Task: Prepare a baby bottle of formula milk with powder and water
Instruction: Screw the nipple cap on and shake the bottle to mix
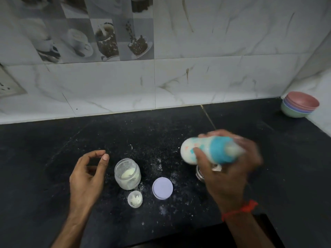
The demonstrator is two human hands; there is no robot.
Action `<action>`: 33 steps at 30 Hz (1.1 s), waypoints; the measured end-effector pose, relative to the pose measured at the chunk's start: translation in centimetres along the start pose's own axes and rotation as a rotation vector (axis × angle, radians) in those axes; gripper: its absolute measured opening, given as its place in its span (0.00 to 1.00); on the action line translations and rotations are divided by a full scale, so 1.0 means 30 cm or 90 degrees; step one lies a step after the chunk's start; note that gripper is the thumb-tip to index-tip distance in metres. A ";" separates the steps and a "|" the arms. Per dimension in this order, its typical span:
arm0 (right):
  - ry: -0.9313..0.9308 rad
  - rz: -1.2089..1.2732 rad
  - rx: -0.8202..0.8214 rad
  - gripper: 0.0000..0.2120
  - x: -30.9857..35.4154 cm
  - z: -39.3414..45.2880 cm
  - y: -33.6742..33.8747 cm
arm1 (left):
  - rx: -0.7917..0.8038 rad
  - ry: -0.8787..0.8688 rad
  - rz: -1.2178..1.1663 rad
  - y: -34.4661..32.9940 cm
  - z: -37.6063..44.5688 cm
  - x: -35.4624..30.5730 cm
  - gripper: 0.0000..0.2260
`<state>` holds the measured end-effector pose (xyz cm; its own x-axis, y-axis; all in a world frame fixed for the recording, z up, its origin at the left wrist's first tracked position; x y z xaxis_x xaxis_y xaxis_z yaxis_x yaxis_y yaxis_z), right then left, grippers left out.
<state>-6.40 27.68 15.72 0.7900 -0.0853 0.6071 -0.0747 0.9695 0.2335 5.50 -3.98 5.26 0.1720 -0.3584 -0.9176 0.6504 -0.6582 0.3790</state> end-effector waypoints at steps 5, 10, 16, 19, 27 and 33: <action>-0.125 -0.032 0.080 0.36 -0.083 -0.051 -0.026 | 0.007 -0.019 0.008 -0.014 0.004 -0.029 0.07; -0.006 0.010 0.009 0.36 -0.030 -0.009 -0.021 | 0.005 -0.017 0.005 -0.019 0.015 -0.032 0.07; -0.059 0.013 0.063 0.36 -0.035 -0.018 -0.026 | 0.021 -0.055 -0.006 -0.039 0.038 -0.091 0.07; 0.026 0.034 -0.023 0.35 -0.005 0.021 -0.011 | 0.023 -0.080 -0.006 -0.051 0.058 -0.129 0.06; -0.014 0.057 -0.047 0.37 0.063 0.103 0.019 | 0.032 -0.172 -0.017 -0.082 0.082 -0.289 0.06; -0.168 -0.120 0.275 0.33 -0.084 -0.011 -0.145 | 0.061 -0.214 -0.043 -0.138 0.055 -0.384 0.06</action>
<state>-7.87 23.76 12.92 0.6382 -0.3574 0.6819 -0.2343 0.7535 0.6142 -0.38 1.78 14.45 -0.1333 -0.4993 -0.8561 0.5771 -0.7414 0.3425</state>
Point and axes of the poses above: each hand's wrist, its own z-axis towards the middle knuckle, its own y-axis out of the back of the hand, x = y × z, the point moved 6 cm from there along z, towards the middle knuckle, and after that the axes turned 9 degrees about x, right-handed, at the moved point
